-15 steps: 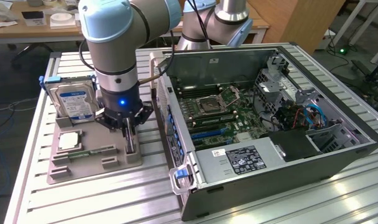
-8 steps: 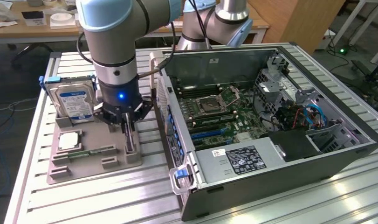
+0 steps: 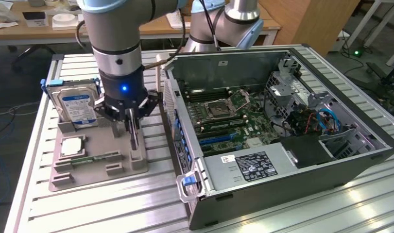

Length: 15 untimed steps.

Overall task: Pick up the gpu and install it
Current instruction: 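Pick up the gpu and move the gpu toward the slot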

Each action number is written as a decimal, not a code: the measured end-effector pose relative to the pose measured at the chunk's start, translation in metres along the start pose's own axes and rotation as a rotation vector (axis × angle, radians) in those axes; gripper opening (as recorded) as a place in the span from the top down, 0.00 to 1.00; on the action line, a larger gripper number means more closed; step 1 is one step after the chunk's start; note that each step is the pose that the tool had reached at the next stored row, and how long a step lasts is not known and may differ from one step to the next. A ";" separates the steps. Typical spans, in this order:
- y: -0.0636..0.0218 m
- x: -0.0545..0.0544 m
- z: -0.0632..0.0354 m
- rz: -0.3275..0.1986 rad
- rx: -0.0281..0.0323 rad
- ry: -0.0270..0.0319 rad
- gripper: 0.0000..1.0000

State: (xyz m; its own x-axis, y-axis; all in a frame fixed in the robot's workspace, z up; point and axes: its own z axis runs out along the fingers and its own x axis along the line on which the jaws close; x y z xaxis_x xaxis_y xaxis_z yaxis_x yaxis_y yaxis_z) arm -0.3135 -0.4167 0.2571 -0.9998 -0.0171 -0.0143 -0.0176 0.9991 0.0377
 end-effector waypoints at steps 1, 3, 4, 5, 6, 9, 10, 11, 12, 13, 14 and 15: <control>0.0001 0.000 -0.0025 0.000 0.0000 0.0000 0.72; 0.0003 0.000 -0.0088 0.000 0.0000 0.0000 0.72; 0.0004 0.000 -0.0120 0.000 -0.0001 0.0000 0.72; 0.0005 0.000 -0.0152 0.000 -0.0001 0.0001 0.72; 0.0006 0.000 -0.0183 0.000 0.0000 0.0001 0.72; 0.0009 0.000 -0.0265 0.000 0.0000 0.0001 0.72; 0.0010 0.000 -0.0290 0.000 -0.0001 0.0000 0.72; 0.0011 0.000 -0.0317 0.000 0.0000 0.0001 0.72; 0.0012 0.000 -0.0347 0.000 0.0000 0.0000 0.72; 0.0013 -0.001 -0.0381 0.000 0.0000 0.0000 0.72; 0.0014 -0.001 -0.0415 0.000 0.0000 0.0001 0.72; 0.0014 -0.001 -0.0443 0.000 0.0000 0.0001 0.72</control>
State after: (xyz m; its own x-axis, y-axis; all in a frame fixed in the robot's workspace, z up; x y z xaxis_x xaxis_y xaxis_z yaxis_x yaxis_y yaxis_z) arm -0.3135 -0.4170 0.3014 -0.9998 -0.0172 -0.0143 -0.0177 0.9991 0.0376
